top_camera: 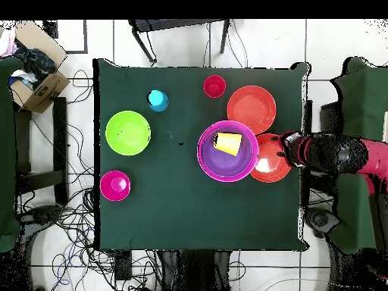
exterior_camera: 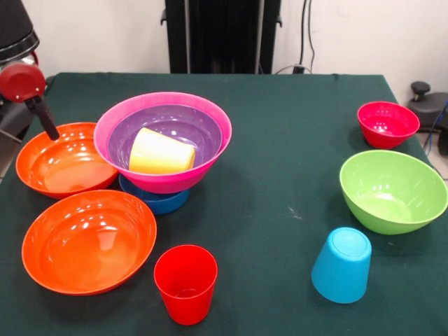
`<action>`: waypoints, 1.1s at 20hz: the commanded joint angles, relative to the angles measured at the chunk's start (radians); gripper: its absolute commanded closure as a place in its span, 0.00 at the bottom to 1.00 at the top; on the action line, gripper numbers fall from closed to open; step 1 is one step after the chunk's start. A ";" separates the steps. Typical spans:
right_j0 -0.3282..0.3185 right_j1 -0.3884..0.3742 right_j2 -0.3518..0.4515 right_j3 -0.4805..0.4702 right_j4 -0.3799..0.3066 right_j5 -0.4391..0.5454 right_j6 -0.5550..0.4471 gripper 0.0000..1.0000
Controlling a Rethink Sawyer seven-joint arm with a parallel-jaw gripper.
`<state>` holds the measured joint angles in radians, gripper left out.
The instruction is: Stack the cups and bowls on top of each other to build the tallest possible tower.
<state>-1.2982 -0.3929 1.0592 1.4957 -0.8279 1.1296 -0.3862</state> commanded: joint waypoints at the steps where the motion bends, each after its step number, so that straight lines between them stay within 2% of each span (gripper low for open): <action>1: 0.068 0.023 -0.125 -0.080 -0.104 0.031 -0.196 0.00; 4: 0.087 -0.001 -0.160 -0.071 -0.112 0.059 -0.174 0.00; 12: 0.114 0.039 -0.214 -0.091 -0.145 0.054 -0.200 0.00; 22: 0.139 0.031 -0.279 -0.067 -0.169 0.076 -0.212 0.00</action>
<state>-1.2195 -0.3873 0.8939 1.4749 -0.9058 1.1292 -0.4090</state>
